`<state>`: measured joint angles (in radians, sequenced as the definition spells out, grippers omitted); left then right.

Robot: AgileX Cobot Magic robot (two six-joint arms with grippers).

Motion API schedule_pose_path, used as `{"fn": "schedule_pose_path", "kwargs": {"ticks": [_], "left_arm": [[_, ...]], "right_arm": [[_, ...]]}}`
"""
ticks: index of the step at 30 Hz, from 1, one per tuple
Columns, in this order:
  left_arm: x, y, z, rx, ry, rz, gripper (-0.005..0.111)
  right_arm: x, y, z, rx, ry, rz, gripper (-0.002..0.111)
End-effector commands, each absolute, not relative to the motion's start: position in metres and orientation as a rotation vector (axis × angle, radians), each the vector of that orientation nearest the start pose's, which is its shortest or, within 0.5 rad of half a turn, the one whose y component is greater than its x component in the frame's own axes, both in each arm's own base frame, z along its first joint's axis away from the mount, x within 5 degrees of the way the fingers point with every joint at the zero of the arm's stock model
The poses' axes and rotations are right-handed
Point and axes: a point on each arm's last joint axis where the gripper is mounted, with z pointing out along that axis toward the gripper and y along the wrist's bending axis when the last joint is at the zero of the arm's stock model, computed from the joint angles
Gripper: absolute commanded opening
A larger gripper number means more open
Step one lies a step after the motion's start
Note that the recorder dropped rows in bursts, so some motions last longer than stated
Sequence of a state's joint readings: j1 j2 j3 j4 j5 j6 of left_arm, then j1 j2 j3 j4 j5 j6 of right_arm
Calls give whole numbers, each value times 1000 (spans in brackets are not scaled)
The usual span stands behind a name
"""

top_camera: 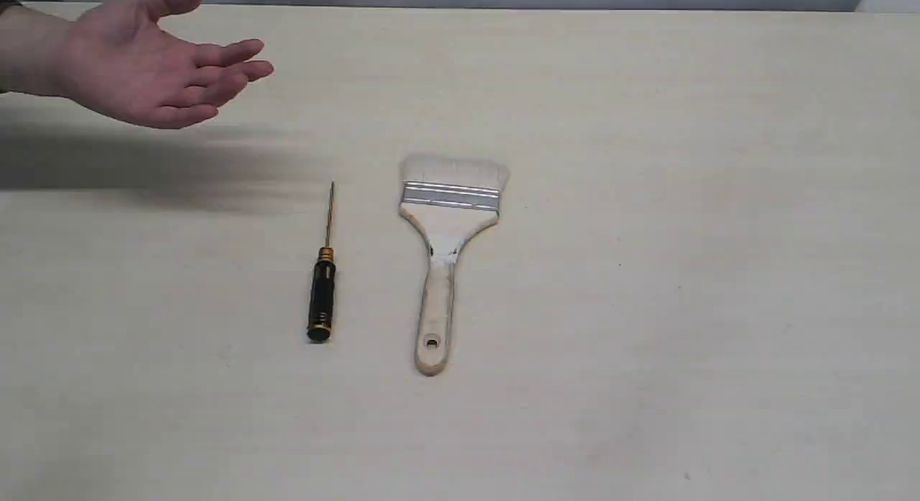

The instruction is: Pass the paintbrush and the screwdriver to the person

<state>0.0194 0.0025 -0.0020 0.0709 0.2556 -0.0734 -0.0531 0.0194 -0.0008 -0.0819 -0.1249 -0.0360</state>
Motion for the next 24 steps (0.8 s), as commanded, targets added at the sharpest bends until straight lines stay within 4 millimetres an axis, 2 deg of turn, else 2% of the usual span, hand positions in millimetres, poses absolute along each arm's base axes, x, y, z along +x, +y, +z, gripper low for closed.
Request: {"fn": "schedule_pose_path", "kwargs": {"ticks": [1, 4, 11, 17, 19, 21, 24], "left_arm": [[55, 2, 191, -28, 1732, 19, 0], [55, 2, 191, -28, 1732, 19, 0], [55, 2, 191, -28, 1732, 19, 0], [55, 2, 191, -28, 1732, 19, 0], [55, 2, 191, -28, 1732, 19, 0], [55, 2, 191, -28, 1732, 19, 0], [55, 2, 191, -28, 1732, 19, 0]], "right_arm": [[48, 0, 247, -68, 1106, -142, 4], [44, 1, 255, -69, 1002, -136, 4], [38, 2, 263, -65, 896, -119, 4], [35, 3, 266, 55, 851, 148, 4], [34, 3, 268, 65, 822, 185, 4], [35, 5, 267, 48, 847, 196, 4], [36, 15, 284, -70, 940, 199, 4]]}}
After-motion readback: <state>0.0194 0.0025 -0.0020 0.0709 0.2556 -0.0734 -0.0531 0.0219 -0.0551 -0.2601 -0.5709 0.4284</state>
